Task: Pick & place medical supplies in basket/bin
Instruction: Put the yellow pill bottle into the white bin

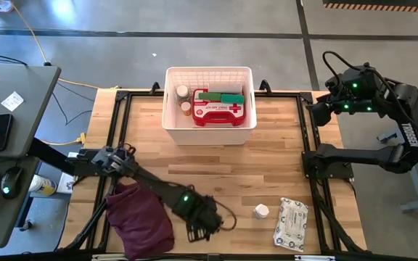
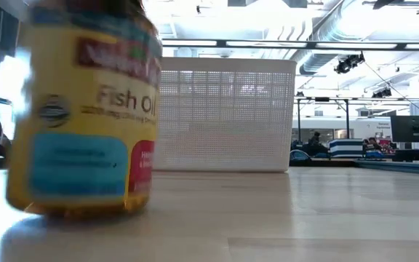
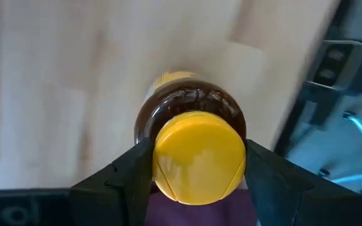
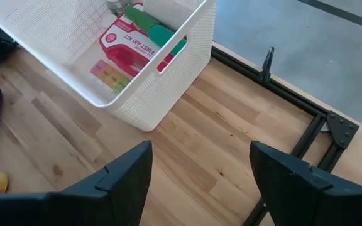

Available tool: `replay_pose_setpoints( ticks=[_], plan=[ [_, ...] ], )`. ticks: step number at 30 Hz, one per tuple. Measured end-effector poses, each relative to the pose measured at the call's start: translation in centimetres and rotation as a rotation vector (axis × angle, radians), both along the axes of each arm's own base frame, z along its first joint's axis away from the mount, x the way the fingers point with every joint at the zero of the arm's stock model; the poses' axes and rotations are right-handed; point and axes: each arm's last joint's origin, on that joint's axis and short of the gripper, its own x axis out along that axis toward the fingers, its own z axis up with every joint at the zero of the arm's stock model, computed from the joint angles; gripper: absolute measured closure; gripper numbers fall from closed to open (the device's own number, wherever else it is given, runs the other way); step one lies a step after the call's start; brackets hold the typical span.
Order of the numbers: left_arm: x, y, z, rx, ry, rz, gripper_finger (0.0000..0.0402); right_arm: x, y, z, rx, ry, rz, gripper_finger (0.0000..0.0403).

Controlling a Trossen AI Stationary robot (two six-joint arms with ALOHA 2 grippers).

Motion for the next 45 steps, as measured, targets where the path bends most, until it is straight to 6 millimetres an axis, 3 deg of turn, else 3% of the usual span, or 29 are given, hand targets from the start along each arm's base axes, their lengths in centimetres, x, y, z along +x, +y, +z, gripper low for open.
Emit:
replay_pose_setpoints(
  ticks=[3,7,11,21,28,35,40,45],
  plan=[
    [0.5,1.9,1.2,0.020,0.003,0.015,0.0157,0.0,0.0,0.0,-0.001,0.000,0.000,0.0147],
    [0.7,4.6,4.7,0.075,-0.057,-0.020,0.0157,0.0,0.0,0.0,-0.007,0.005,0.009,0.0147],
    [0.7,7.3,7.5,0.087,-0.217,-0.058,0.0157,0.0,0.0,0.0,-0.021,0.017,0.029,0.0147],
    [-2.1,15.1,14.5,0.305,-0.433,-0.066,0.0157,0.1,-0.2,0.2,-0.118,0.067,0.074,0.0147],
    [-3.8,19.3,18.4,0.431,-0.622,0.031,0.0157,0.4,-0.5,0.7,-0.187,0.041,0.103,0.0147],
    [-5.4,25.2,18.9,0.532,-0.522,0.050,0.0157,0.9,-0.9,0.7,-0.200,0.055,0.066,0.0147],
    [-6.4,30.5,18.1,0.462,-0.435,0.060,0.0157,1.6,-1.7,0.6,-0.223,0.090,-0.001,0.0147],
    [-7.5,35.0,14.7,0.386,-0.238,0.088,0.0157,2.9,-2.8,0.6,-0.222,0.072,-0.051,0.0147]
  ],
)
